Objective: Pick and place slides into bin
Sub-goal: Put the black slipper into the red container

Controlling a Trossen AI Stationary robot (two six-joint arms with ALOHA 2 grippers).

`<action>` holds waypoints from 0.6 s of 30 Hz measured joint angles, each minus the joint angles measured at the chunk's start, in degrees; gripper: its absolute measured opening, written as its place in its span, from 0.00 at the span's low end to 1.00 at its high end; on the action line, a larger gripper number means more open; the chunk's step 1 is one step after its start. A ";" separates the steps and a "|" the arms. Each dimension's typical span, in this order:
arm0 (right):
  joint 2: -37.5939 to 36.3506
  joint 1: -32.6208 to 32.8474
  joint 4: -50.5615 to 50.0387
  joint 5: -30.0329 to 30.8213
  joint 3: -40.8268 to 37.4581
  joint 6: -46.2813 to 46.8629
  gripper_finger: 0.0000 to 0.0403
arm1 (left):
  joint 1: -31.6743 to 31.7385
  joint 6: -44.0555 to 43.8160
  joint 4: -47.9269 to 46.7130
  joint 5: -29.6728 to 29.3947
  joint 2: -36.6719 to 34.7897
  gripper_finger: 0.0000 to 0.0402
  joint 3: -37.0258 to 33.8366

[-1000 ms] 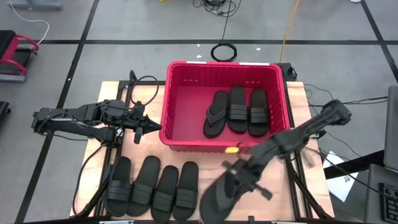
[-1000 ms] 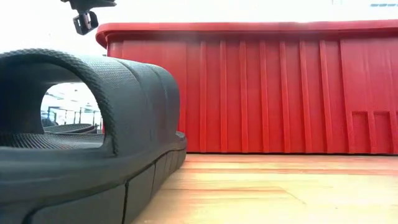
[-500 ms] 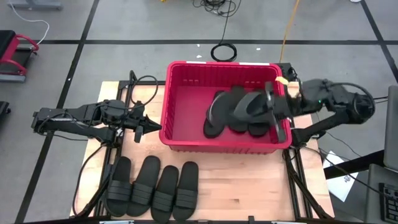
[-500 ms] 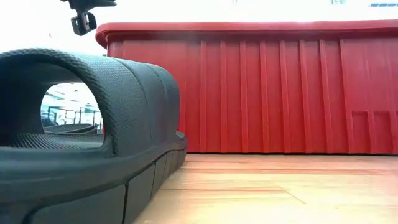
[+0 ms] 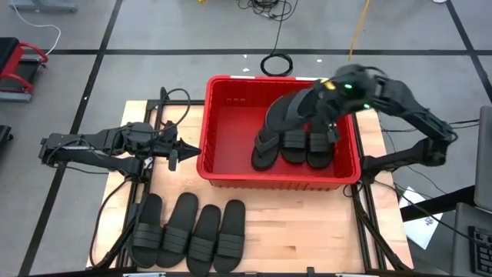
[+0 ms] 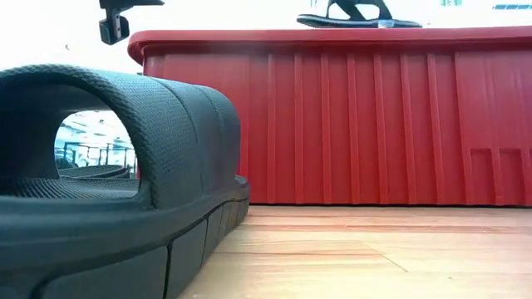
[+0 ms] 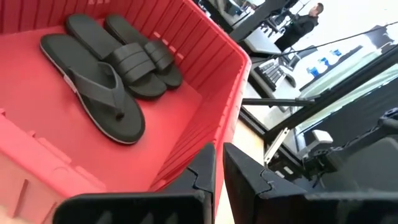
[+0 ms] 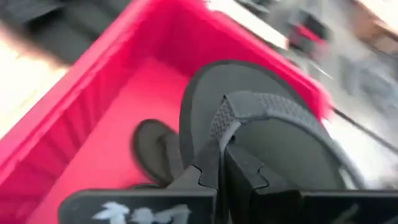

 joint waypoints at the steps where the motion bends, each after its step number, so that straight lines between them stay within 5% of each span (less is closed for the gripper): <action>1: 1.62 -0.65 -0.69 -2.79 0.00 -3.64 0.00 | 0.00 -0.10 0.34 0.00 0.00 0.06 0.02; 6: 10.53 -1.84 -0.29 -8.27 -0.09 -15.11 0.00 | 0.00 -0.64 1.34 0.94 -0.01 0.06 0.00; 18: 28.48 -2.26 18.71 -9.96 -0.09 -18.07 0.00 | 0.00 5.59 1.32 2.01 -0.02 0.06 0.00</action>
